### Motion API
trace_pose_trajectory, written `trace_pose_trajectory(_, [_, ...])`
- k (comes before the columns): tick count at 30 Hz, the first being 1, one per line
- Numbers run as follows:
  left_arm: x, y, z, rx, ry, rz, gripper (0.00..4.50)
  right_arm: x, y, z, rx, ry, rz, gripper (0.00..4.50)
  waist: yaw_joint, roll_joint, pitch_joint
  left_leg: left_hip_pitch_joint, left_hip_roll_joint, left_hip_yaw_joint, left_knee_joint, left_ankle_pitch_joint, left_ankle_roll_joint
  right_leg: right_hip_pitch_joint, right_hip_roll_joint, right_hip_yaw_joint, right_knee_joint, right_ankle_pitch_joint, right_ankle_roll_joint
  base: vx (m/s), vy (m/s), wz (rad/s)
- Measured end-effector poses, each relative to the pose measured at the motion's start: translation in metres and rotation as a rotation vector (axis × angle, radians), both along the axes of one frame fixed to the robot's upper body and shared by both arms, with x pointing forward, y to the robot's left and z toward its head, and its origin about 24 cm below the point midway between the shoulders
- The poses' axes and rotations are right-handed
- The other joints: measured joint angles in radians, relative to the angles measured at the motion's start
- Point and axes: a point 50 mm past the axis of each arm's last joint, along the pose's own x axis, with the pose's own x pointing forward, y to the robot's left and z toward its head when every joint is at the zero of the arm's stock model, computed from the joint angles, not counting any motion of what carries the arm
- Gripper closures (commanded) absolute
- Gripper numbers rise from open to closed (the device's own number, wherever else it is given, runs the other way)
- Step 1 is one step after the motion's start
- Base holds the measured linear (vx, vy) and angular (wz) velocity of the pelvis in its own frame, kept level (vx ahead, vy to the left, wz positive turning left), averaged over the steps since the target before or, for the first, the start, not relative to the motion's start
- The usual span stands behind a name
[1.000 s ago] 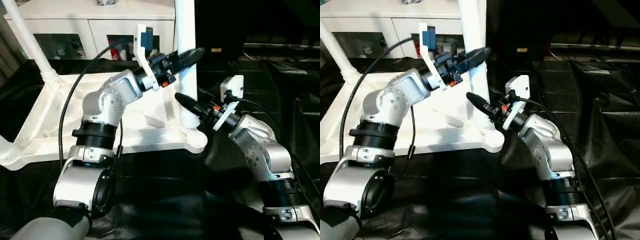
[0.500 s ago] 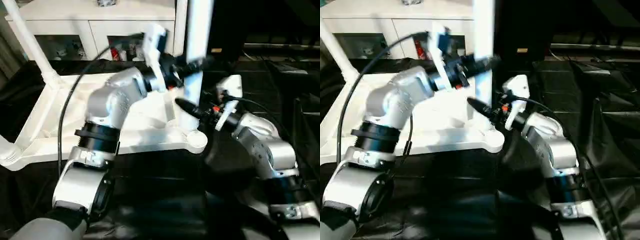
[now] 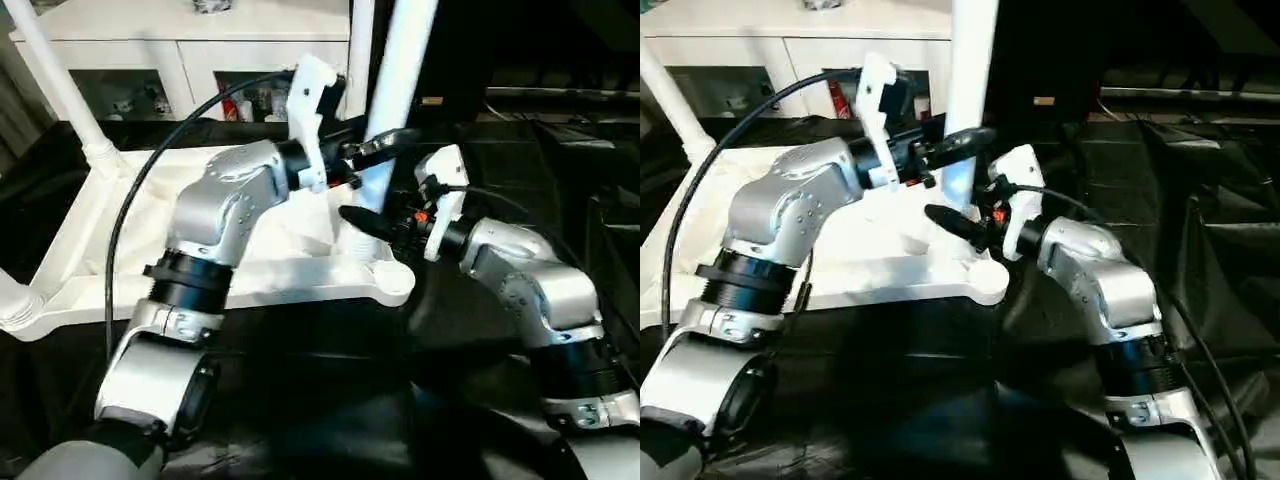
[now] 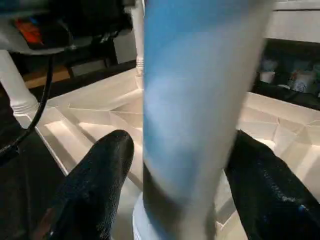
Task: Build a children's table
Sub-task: Insert table leg to table base
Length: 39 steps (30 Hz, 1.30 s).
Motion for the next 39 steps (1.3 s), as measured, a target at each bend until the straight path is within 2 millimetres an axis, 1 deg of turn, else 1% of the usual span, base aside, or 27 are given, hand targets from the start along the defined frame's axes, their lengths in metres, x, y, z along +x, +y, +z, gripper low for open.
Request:
trace_pose_trajectory(5, [0.001, 0.001, 0.001, 0.004, -0.016, 0.026, 2.63, 0.002, -0.001, 0.005, 0.009, -0.012, -0.019, 1.46, 0.000, 0.000, 0.000, 0.000, 0.000, 0.000, 0.000, 0.000, 0.000, 0.000, 0.000, 0.000, 0.000, 0.000, 0.000, 0.000, 0.000, 0.00])
trace_pose_trajectory(11, [0.001, 0.001, 0.001, 0.004, -0.017, 0.026, 2.63, 0.004, 0.004, 0.006, 0.025, -0.012, -0.024, 1.46, 0.000, 0.000, 0.000, 0.000, 0.000, 0.000, 0.000, 0.000, 0.000, 0.000, 0.000, 0.000, 0.001, 0.000, 0.000, 0.000, 0.000, 0.00])
trace_pose_trajectory(18, [0.001, 0.000, 0.001, -0.002, -0.019, 0.032, 2.64, 0.009, 0.007, -0.001, 0.025, 0.026, -0.030, 1.46, 0.000, 0.000, 0.000, 0.000, 0.000, 0.000, 0.001, 0.000, 0.000, 0.000, 0.000, 0.000, 0.001, 0.000, 0.000, 0.000, 0.000, 0.00])
trace_pose_trajectory(23, [0.001, 0.000, 0.001, -0.002, -0.020, 0.026, 2.64, 0.011, 0.010, 0.000, 0.025, 0.027, -0.027, 1.46, 0.000, 0.000, 0.000, 0.000, 0.000, 0.000, 0.001, 0.000, 0.000, 0.000, 0.000, 0.000, 0.001, 0.000, 0.000, 0.000, 0.000, 0.00])
trace_pose_trajectory(25, [0.001, 0.000, 0.001, -0.003, -0.020, 0.020, 2.64, 0.011, 0.010, -0.001, 0.026, 0.029, -0.028, 1.82, 0.000, 0.000, 0.000, 0.000, 0.000, 0.000, 0.001, 0.000, 0.000, 0.000, 0.000, 0.000, 0.001, 0.000, 0.000, 0.000, 0.000, 0.00])
trace_pose_trajectory(28, [0.000, 0.000, 0.001, -0.003, -0.018, 0.011, 2.64, 0.012, 0.011, -0.004, 0.031, 0.042, -0.026, 1.94, 0.000, 0.000, 0.000, 0.000, 0.000, 0.000, 0.001, 0.000, 0.000, 0.000, 0.000, 0.000, 0.002, 0.000, 0.000, 0.000, 0.000, 0.00])
trace_pose_trajectory(29, [0.000, -0.001, 0.001, -0.001, -0.017, 0.009, 2.64, 0.012, 0.011, -0.004, 0.032, 0.043, -0.025, 2.19, 0.000, 0.000, 0.000, 0.000, 0.000, 0.000, 0.002, 0.000, 0.000, 0.000, 0.000, 0.000, 0.002, 0.000, 0.000, 0.000, 0.000, 0.00])
trace_pose_trajectory(30, [0.000, 0.000, 0.001, 0.001, -0.018, 0.008, 2.64, 0.012, 0.011, -0.004, 0.033, 0.044, -0.023, 2.26, 0.000, 0.000, 0.000, 0.000, 0.000, 0.000, 0.002, 0.000, 0.000, 0.000, 0.000, 0.000, 0.002, 0.000, 0.000, 0.000, 0.000, 0.00])
trace_pose_trajectory(32, [0.000, 0.000, 0.001, 0.002, -0.019, 0.009, 2.64, 0.012, 0.013, -0.004, 0.030, 0.042, -0.013, 2.29, 0.001, 0.000, 0.000, 0.000, 0.000, 0.000, 0.002, 0.000, 0.000, 0.000, 0.000, 0.000, 0.003, 0.000, 0.000, 0.000, 0.000, 0.00])
trace_pose_trajectory(33, [0.000, 0.000, 0.001, 0.003, -0.019, 0.010, 2.64, 0.012, 0.014, -0.004, 0.027, 0.038, -0.011, 2.46, 0.000, 0.000, 0.000, 0.000, 0.000, 0.000, 0.002, 0.000, 0.000, 0.000, 0.000, 0.000, 0.003, 0.000, 0.000, 0.000, 0.000, 0.00])
trace_pose_trajectory(34, [0.000, 0.000, 0.001, 0.004, -0.019, 0.010, 2.64, 0.013, 0.013, -0.004, 0.026, 0.037, -0.011, 2.54, 0.000, 0.000, 0.000, 0.000, 0.000, 0.000, 0.002, 0.000, 0.000, 0.000, 0.000, 0.000, 0.003, 0.000, 0.000, 0.000, 0.000, 0.00])
trace_pose_trajectory(39, [0.000, 0.001, 0.000, 0.006, -0.012, 0.010, 2.64, 0.012, 0.014, -0.005, 0.018, 0.036, -0.007, 2.62, 0.000, 0.000, 0.000, 0.000, 0.000, 0.000, 0.003, 0.000, 0.000, 0.000, 0.000, 0.000, 0.003, 0.000, 0.000, 0.000, 0.000, 0.00])
